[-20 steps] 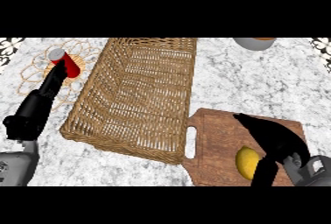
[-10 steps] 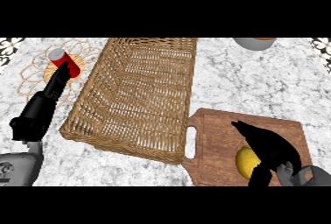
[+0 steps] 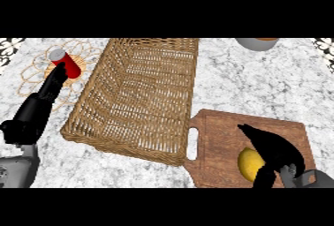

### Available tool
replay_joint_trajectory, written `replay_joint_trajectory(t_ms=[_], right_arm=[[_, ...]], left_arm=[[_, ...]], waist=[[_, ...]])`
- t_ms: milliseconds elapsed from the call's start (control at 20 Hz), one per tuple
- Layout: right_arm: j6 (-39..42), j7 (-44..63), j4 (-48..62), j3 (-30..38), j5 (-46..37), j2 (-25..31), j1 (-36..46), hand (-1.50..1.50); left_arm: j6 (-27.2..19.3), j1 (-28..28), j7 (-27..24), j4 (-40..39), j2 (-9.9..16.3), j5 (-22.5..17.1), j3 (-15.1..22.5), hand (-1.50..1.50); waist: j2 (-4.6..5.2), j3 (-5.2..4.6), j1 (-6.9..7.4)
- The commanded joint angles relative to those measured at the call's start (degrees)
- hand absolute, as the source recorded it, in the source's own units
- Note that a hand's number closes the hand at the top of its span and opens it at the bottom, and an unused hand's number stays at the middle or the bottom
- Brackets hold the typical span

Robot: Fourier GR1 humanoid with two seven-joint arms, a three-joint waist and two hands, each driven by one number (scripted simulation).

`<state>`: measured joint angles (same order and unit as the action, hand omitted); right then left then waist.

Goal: Pick the lemon from the cutting board and place it in the basket

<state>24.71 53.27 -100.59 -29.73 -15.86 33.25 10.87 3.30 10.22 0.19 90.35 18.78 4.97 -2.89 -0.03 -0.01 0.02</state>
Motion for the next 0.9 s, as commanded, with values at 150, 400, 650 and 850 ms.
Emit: replay_joint_trajectory(t_ms=[150,400,650,850], right_arm=[[3.4,-0.7,0.2,4.5,-2.6,-2.5,-3.8,1.50],[-0.7,-8.8,9.5,0.8,-11.2,-6.3,-3.6,1.50],[2.0,-11.1,10.6,2.0,-14.0,-8.0,0.5,1.50],[-4.9,-21.2,16.6,4.1,-21.3,-3.9,-0.3,1.50]], left_arm=[[1.6,2.7,-1.0,-4.0,-1.1,0.5,-1.8,0.00],[-0.1,3.2,3.4,0.4,-3.1,3.0,0.5,0.00],[2.5,2.8,-1.5,-3.0,-1.2,1.8,-2.7,0.00],[2.1,2.2,-0.9,-1.9,-1.9,2.4,-2.3,0.00]], waist=[[0.03,0.00,-0.22],[0.06,0.04,0.12],[0.12,0.01,0.23],[0.16,0.05,0.31]])
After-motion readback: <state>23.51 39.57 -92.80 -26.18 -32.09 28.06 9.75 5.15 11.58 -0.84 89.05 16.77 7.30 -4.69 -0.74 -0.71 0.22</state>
